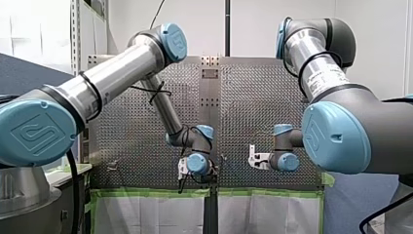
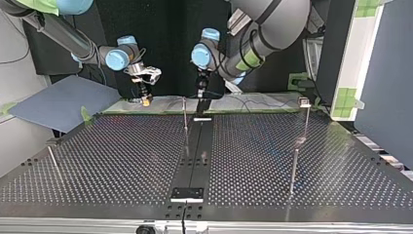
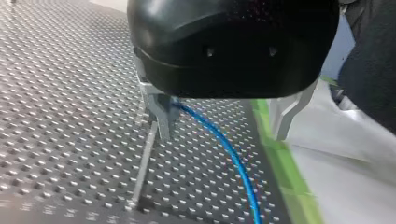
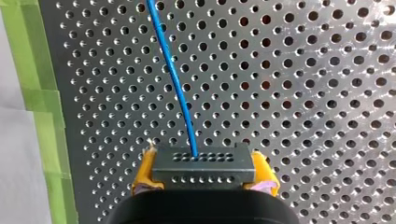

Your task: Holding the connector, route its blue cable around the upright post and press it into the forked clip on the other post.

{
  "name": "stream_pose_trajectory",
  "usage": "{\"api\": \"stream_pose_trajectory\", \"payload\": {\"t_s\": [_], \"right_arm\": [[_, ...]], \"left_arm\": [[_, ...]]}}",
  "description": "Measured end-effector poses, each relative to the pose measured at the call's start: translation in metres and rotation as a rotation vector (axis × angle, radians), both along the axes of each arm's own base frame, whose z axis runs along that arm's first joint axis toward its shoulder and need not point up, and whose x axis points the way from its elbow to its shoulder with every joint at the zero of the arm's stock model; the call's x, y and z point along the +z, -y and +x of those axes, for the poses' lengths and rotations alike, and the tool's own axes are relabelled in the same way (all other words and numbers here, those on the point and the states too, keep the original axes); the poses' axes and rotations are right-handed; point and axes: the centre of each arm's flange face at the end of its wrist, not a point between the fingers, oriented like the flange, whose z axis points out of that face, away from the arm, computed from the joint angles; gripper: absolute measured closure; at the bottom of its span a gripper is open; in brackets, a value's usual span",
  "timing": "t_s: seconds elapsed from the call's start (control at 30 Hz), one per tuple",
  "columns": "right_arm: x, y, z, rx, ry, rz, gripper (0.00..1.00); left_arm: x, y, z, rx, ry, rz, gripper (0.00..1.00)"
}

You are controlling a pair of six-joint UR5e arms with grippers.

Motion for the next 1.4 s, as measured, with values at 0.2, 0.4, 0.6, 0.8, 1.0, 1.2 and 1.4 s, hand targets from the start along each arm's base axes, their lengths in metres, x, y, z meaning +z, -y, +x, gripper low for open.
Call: {"api": "stream_pose_trajectory", "payload": {"t_s": [0.2, 0.4, 0.6, 0.8, 1.0, 1.2, 1.4], "right_arm": [[0.001, 0.001, 0.0, 0.001, 0.002, -0.005, 1.0], [0.001, 0.002, -0.001, -0.001, 0.004, -0.009, 1.0], [0.001, 0.002, -0.002, -0.002, 0.004, -0.01, 1.0], [0.0, 0.002, -0.002, -0.001, 0.004, -0.008, 1.0], [0.0, 0.002, -0.002, 0.001, 0.004, -0.007, 1.0], [0.0, 0.002, -0.002, 0.004, 0.005, -0.008, 1.0], [0.0, 0.002, -0.002, 0.005, 0.006, -0.009, 1.0]], "left_arm": [[0.013, 0.003, 0.001, 0.004, 0.018, -0.01, 0.0], [0.014, 0.014, -0.008, -0.031, 0.016, -0.014, 0.0], [0.014, 0.023, -0.018, -0.06, 0.015, -0.016, 0.0], [0.015, 0.031, -0.026, -0.077, 0.018, -0.018, 0.0], [0.016, 0.035, -0.031, -0.078, 0.024, -0.019, 0.0], [0.016, 0.037, -0.033, -0.074, 0.028, -0.019, 0.0], [0.017, 0.038, -0.034, -0.07, 0.03, -0.018, 0.0]]}}
